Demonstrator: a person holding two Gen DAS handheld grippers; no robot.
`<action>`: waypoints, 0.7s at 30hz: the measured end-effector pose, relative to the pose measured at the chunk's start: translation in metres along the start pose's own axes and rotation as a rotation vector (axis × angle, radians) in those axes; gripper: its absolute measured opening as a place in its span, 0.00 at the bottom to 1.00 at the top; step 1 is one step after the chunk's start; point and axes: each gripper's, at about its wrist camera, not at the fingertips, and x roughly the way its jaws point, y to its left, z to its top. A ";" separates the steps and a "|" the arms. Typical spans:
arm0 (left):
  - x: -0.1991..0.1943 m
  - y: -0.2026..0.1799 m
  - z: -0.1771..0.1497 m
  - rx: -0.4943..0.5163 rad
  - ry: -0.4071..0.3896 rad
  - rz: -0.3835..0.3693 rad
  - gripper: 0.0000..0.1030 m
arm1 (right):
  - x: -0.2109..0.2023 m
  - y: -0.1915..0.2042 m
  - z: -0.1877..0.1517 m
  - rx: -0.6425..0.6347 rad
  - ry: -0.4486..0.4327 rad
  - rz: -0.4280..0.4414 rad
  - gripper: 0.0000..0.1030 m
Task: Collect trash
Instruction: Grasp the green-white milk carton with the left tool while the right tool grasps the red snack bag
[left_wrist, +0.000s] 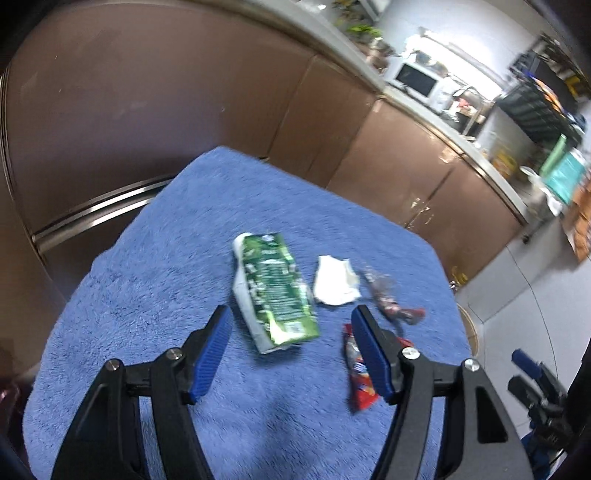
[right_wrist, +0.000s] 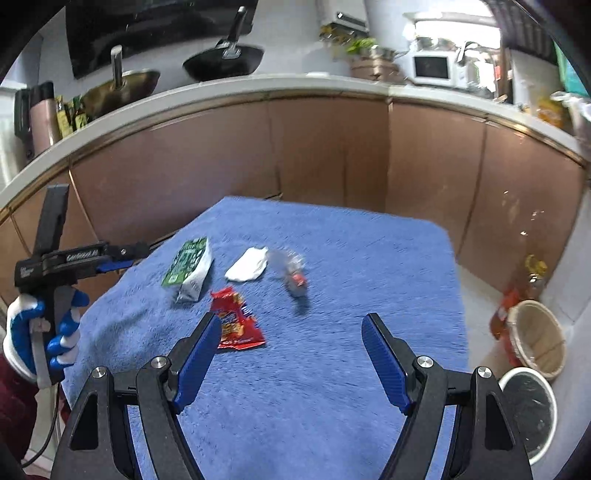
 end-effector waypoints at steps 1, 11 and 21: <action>0.006 0.003 0.001 -0.013 0.011 -0.004 0.63 | 0.008 0.001 0.000 -0.003 0.012 0.013 0.74; 0.070 0.028 0.014 -0.141 0.109 -0.073 0.63 | 0.073 0.009 0.003 -0.005 0.119 0.138 0.74; 0.098 0.041 0.011 -0.208 0.146 -0.173 0.53 | 0.128 0.011 0.001 0.033 0.210 0.229 0.74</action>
